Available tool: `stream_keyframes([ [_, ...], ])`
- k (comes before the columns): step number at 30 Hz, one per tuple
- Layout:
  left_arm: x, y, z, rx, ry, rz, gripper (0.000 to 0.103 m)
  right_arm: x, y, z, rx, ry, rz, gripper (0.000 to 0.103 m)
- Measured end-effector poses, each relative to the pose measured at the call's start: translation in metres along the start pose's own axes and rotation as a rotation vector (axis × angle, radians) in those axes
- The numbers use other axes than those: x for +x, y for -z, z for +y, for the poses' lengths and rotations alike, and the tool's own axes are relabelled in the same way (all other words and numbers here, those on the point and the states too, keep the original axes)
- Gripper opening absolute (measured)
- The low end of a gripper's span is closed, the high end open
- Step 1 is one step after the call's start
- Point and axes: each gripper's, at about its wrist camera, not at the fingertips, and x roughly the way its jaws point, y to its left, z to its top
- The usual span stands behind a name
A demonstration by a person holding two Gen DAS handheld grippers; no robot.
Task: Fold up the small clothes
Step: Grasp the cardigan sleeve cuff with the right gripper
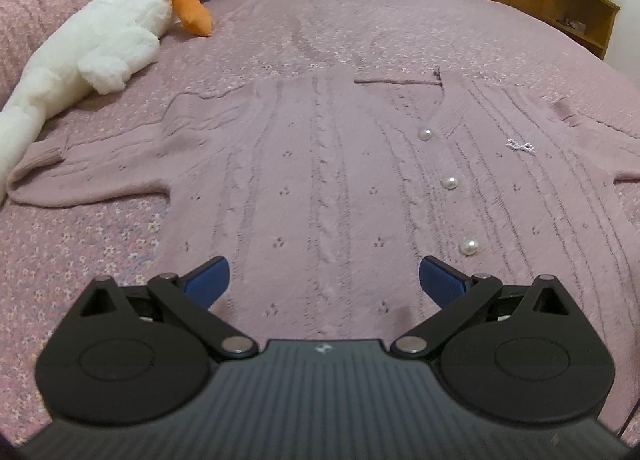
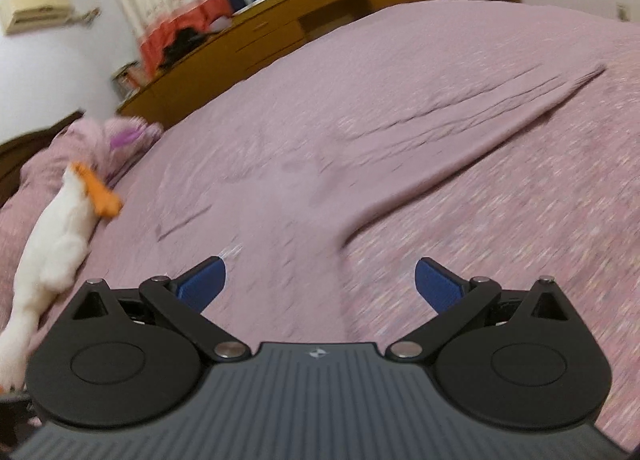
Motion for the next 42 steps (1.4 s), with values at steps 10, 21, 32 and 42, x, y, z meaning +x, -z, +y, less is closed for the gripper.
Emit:
stream_keyframes([
  [10,0.015,-0.003,-0.010,-0.002,-0.021,0.044,0.103,0.033,-0.045,-0.091,0.191,0.051,-0.048,0.103],
  [21,0.034,-0.003,-0.014,-0.004,-0.055,0.093,0.103,0.095,-0.084,-0.153,0.291,0.076,-0.075,0.103],
  [32,0.041,-0.001,-0.016,0.014,-0.062,0.103,0.103,0.142,-0.113,-0.175,0.260,0.100,-0.159,0.103],
  [42,0.040,0.002,-0.018,0.031,-0.068,0.081,0.103,0.157,-0.127,-0.190,0.277,0.213,-0.187,0.014],
])
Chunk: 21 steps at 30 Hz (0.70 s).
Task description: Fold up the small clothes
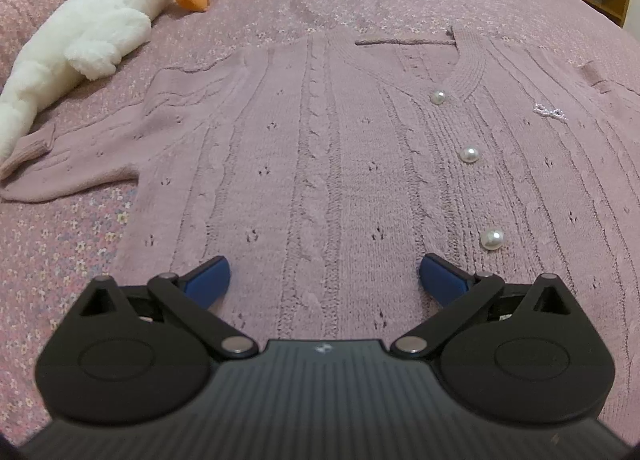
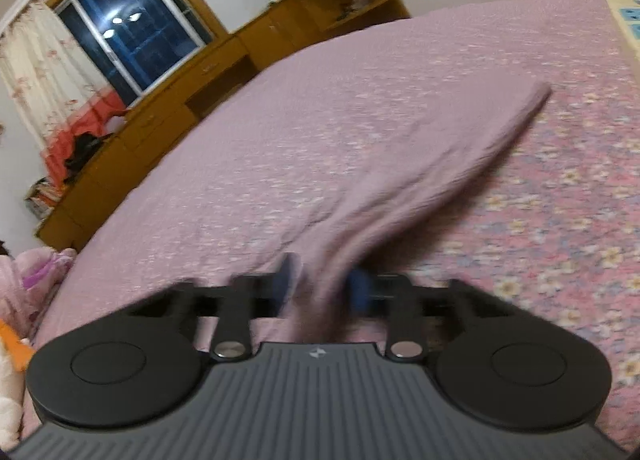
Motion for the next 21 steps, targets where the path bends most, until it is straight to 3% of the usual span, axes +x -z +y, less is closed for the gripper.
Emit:
stream_keyframes([
  [5,-0.002,0.000,0.000,0.000,0.002,0.002,0.103,-0.019,-0.005,-0.007,-0.006,-0.066,-0.047,0.009],
  [14,-0.017,-0.003,0.007,0.006,-0.002,-0.025,0.103,-0.079,-0.017,0.037,-0.105,-0.185,-0.161,0.009],
  [21,-0.029,-0.009,0.019,-0.005,0.006,-0.066,0.103,-0.123,-0.006,0.083,-0.174,-0.233,-0.149,0.009],
])
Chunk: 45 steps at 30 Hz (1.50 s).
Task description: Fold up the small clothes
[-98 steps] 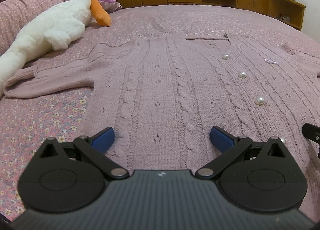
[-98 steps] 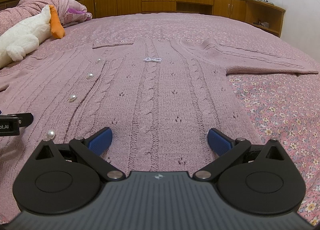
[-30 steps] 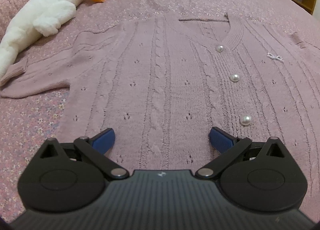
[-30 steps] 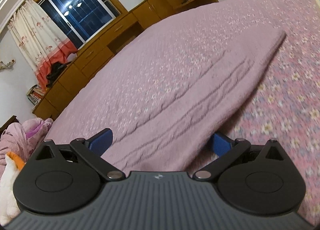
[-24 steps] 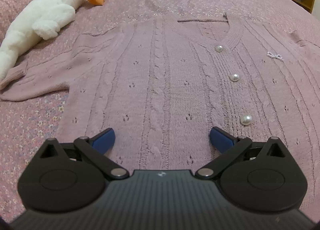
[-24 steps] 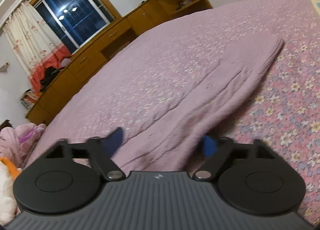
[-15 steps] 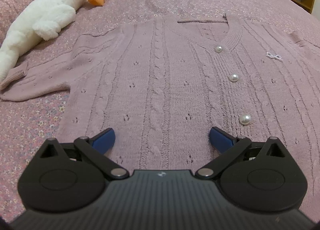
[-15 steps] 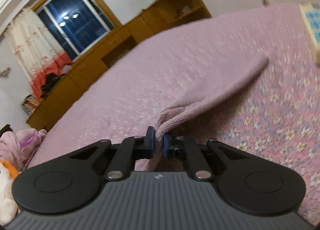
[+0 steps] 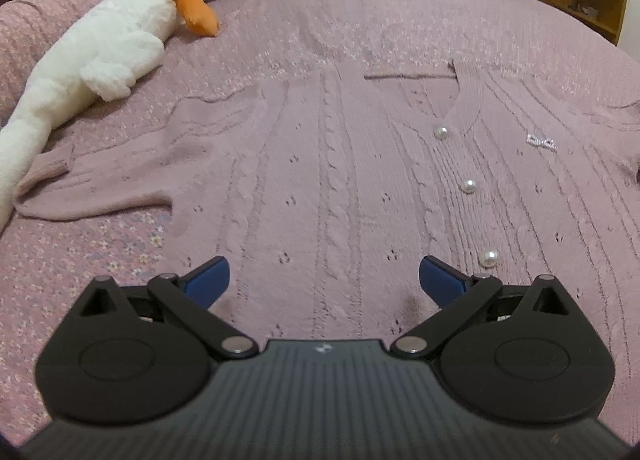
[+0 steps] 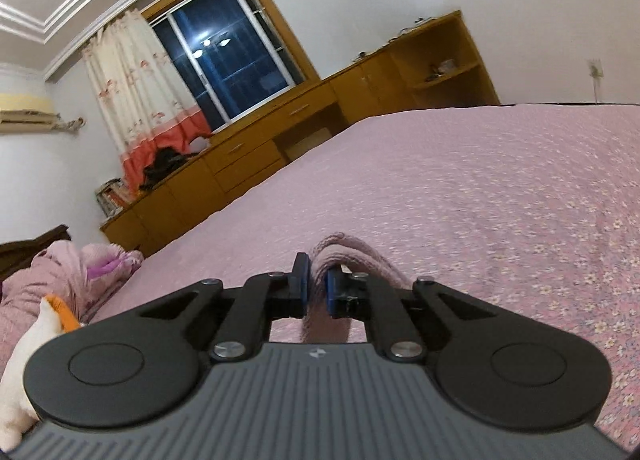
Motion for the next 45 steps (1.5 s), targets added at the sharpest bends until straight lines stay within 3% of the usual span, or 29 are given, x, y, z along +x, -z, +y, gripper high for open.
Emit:
stream_keyframes([
  [10,-0.003,-0.010,0.013,0.027,-0.011,-0.037,0.103,-0.019,0.018,0.079,-0.028,-0.043,0.038,0.009],
  [27,0.034,-0.036,0.041,0.008,-0.039,-0.077,0.103,-0.030,0.063,0.208,-0.179,-0.150,0.082,0.009],
  [32,0.046,-0.041,0.057,-0.017,-0.059,-0.095,0.103,-0.030,0.090,0.251,-0.275,-0.173,0.103,0.009],
  [39,0.051,-0.038,0.083,-0.035,-0.108,-0.148,0.103,-0.005,0.141,0.298,-0.328,-0.193,0.200,0.009],
  [45,0.063,-0.032,0.095,-0.085,-0.083,-0.108,0.103,0.018,0.201,0.334,-0.454,-0.185,0.264,0.009],
])
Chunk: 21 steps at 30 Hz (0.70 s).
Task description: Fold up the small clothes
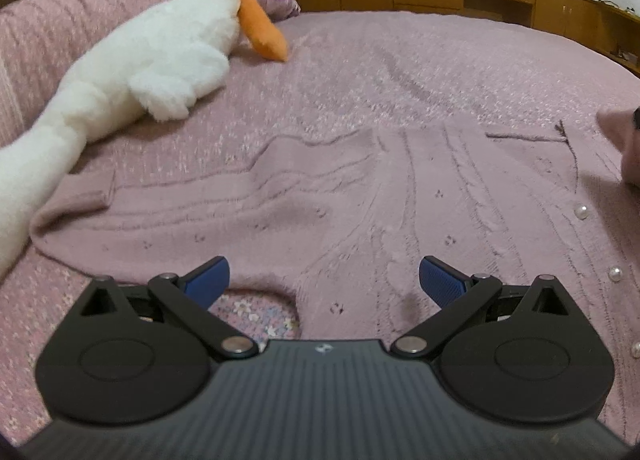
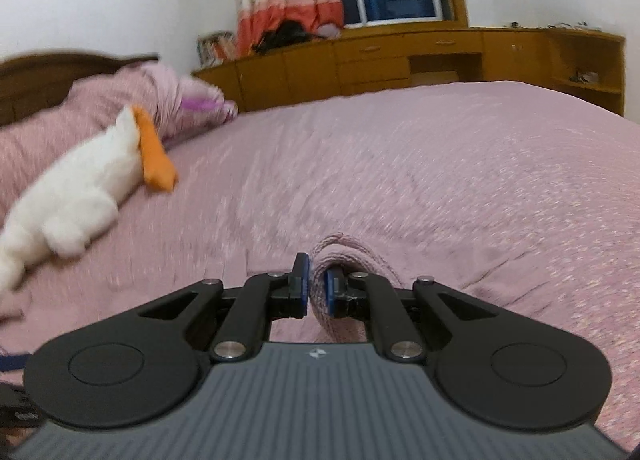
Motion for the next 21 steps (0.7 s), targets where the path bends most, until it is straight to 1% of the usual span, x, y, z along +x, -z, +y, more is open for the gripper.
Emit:
stream_keyframes([
  [2,0.001,0.000,0.001,0.000,0.005,0.000,0.103,0.014,0.012,0.013,-0.016,0.004,0.029,0.009],
  [5,0.001,0.000,0.001,0.008,0.017,-0.008,0.103,0.035,0.024,0.018,-0.019,0.003,0.075,0.009],
  [7,0.001,0.001,0.000,0.017,0.026,-0.007,0.103,0.048,0.032,0.024,-0.016,-0.005,0.114,0.010],
  [9,0.003,0.003,-0.002,0.023,0.031,-0.002,0.103,0.057,0.041,0.025,0.001,-0.018,0.172,0.012],
  [10,0.003,0.003,-0.003,0.025,0.034,0.001,0.103,0.059,0.044,0.019,0.014,-0.025,0.196,0.016],
  [11,0.004,0.004,-0.004,0.026,0.036,0.003,0.103,0.062,0.046,0.018,0.025,-0.037,0.207,0.022],
  [12,0.005,0.005,-0.005,0.027,0.040,0.005,0.103,0.064,0.047,0.017,0.033,-0.048,0.209,0.027],
  [13,0.005,0.006,-0.007,0.029,0.043,0.006,0.103,0.064,0.049,0.016,0.042,-0.063,0.208,0.031],
  [15,0.006,0.007,-0.010,0.034,0.050,0.009,0.103,0.064,0.048,0.016,0.064,-0.094,0.212,0.045],
  [18,0.007,0.008,-0.012,0.037,0.065,0.011,0.103,0.060,0.045,0.018,0.078,-0.125,0.225,0.056],
  [21,0.007,0.009,-0.014,0.042,0.073,0.008,0.103,0.042,0.042,0.017,0.034,-0.147,0.252,0.058],
])
